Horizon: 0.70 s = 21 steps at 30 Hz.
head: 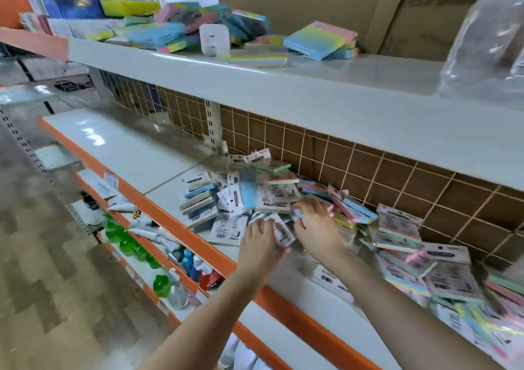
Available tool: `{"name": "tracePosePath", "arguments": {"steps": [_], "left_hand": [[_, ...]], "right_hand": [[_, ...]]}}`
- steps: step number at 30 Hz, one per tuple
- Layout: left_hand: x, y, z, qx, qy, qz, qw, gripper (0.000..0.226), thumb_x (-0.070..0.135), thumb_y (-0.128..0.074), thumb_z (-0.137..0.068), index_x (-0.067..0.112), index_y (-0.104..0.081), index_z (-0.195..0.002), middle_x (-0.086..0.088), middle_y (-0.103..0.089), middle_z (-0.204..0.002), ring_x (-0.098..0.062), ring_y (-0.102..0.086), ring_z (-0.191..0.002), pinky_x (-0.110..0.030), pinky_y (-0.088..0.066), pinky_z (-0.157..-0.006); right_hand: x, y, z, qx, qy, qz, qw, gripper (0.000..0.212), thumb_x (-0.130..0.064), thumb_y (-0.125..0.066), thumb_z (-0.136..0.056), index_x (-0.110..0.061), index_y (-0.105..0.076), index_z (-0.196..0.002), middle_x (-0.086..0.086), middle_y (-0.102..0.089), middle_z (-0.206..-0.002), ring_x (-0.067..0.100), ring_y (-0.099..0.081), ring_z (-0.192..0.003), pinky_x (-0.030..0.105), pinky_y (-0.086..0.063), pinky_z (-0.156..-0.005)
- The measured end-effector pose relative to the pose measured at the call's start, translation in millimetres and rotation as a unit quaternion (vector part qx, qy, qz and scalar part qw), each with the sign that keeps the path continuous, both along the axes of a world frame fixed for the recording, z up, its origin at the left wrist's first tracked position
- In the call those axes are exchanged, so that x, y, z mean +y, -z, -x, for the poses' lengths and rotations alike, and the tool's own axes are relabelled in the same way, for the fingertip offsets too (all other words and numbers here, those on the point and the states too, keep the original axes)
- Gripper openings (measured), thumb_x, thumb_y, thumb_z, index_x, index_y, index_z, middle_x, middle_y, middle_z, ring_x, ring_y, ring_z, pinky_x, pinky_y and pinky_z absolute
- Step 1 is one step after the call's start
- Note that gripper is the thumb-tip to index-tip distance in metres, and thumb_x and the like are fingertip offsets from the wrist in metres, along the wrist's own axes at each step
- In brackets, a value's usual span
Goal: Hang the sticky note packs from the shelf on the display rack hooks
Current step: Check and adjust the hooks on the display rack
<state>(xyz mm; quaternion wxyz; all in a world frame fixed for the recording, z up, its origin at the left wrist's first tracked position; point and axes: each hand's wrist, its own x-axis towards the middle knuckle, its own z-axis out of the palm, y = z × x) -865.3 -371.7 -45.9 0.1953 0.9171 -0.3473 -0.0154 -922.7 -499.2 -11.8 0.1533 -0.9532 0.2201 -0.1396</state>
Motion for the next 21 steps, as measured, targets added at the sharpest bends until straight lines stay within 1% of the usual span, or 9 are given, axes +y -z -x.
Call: {"name": "tracePosePath", "arguments": {"steps": [3, 5, 8, 10, 11, 13, 15, 19, 21], "left_hand": [[-2.6, 11.8, -13.0, -0.003, 0.016, -0.027, 0.999, 0.073, 0.054, -0.063, -0.081, 0.019, -0.03, -0.136, -0.006, -0.033, -0.137, -0.024, -0.031, -0.131, -0.034, -0.032, -0.106], [-2.3, 16.4, -17.5, -0.055, 0.015, -0.031, 0.998, 0.079, 0.055, -0.066, -0.078, 0.017, -0.031, -0.138, -0.007, -0.037, -0.133, -0.025, -0.037, -0.127, -0.034, -0.036, -0.102], [2.6, 19.1, -23.5, -0.098, 0.03, 0.005, 0.995, 0.069, 0.043, -0.066, -0.078, 0.014, -0.039, -0.135, -0.008, -0.045, -0.125, -0.028, -0.046, -0.118, -0.035, -0.041, -0.096], [7.1, 23.8, -27.8, -0.083, 0.054, 0.028, 0.995, 0.061, 0.036, -0.061, -0.082, 0.013, -0.04, -0.135, -0.009, -0.046, -0.125, -0.03, -0.044, -0.118, -0.037, -0.039, -0.097], [9.4, 25.2, -29.6, -0.078, 0.063, 0.045, 0.994, 0.057, 0.031, -0.064, -0.081, 0.01, -0.046, -0.13, -0.011, -0.05, -0.12, -0.033, -0.048, -0.114, -0.039, -0.042, -0.094], [13.3, 25.2, -33.0, -0.058, 0.066, 0.098, 0.991, 0.048, 0.025, -0.07, -0.077, 0.006, -0.055, -0.119, -0.013, -0.056, -0.111, -0.035, -0.052, -0.106, -0.041, -0.045, -0.089], [15.2, 25.0, -35.6, -0.012, 0.065, 0.149, 0.987, 0.044, 0.03, -0.067, -0.081, 0.006, -0.055, -0.116, -0.012, -0.056, -0.109, -0.032, -0.05, -0.104, -0.041, -0.042, -0.09], [19.8, 28.2, -42.0, 0.072, 0.065, 0.23, 0.968, 0.04, 0.028, -0.062, -0.083, 0.008, -0.055, -0.117, -0.009, -0.054, -0.11, -0.028, -0.048, -0.105, -0.037, -0.039, -0.092], [21.7, 26.9, -41.8, 0.122, 0.07, 0.248, 0.958, 0.04, 0.036, -0.051, -0.083, 0.013, -0.053, -0.117, -0.001, -0.05, -0.11, -0.021, -0.044, -0.106, -0.033, -0.038, -0.09]], "right_hand": [[-4.2, 8.2, -11.7, 0.078, 0.044, 0.066, 0.994, 0.05, -0.033, -0.049, -0.095, -0.009, -0.04, -0.138, 0.011, -0.041, -0.142, 0.03, -0.036, -0.132, 0.038, -0.03, -0.107], [-2.0, 13.1, -17.7, 0.13, 0.077, 0.11, 0.982, 0.062, -0.041, -0.048, -0.094, -0.008, -0.031, -0.143, 0.013, -0.035, -0.146, 0.034, -0.032, -0.134, 0.041, -0.027, -0.11], [8.6, 18.3, -24.0, 0.162, 0.115, 0.138, 0.97, 0.056, -0.027, -0.043, -0.097, -0.006, -0.024, -0.146, 0.016, -0.029, -0.15, 0.036, -0.027, -0.138, 0.047, -0.023, -0.114], [16.2, 21.8, -24.3, 0.16, 0.132, 0.148, 0.967, 0.05, -0.015, -0.036, -0.098, -0.007, -0.025, -0.146, 0.015, -0.031, -0.15, 0.034, -0.026, -0.138, 0.048, -0.017, -0.115], [19.4, 23.7, -23.4, 0.155, 0.139, 0.157, 0.965, 0.05, -0.011, -0.035, -0.097, -0.008, -0.025, -0.146, 0.014, -0.032, -0.149, 0.033, -0.027, -0.138, 0.047, -0.016, -0.116], [25.2, 25.4, -21.2, 0.144, 0.152, 0.169, 0.963, 0.053, -0.005, -0.038, -0.093, -0.01, -0.028, -0.144, 0.012, -0.035, -0.146, 0.032, -0.03, -0.135, 0.046, -0.018, -0.114], [29.0, 24.9, -21.0, 0.141, 0.169, 0.162, 0.962, 0.054, -0.003, -0.042, -0.091, -0.012, -0.031, -0.143, 0.012, -0.037, -0.144, 0.034, -0.031, -0.133, 0.045, -0.023, -0.112], [33.5, 22.2, -21.0, 0.151, 0.206, 0.134, 0.957, 0.047, -0.02, -0.05, -0.093, -0.016, -0.037, -0.139, 0.008, -0.04, -0.141, 0.034, -0.035, -0.129, 0.042, -0.033, -0.103], [35.2, 21.9, -17.2, 0.133, 0.211, 0.122, 0.961, 0.045, -0.031, -0.052, -0.094, -0.015, -0.042, -0.135, 0.007, -0.044, -0.136, 0.033, -0.039, -0.124, 0.041, -0.036, -0.098]]}}
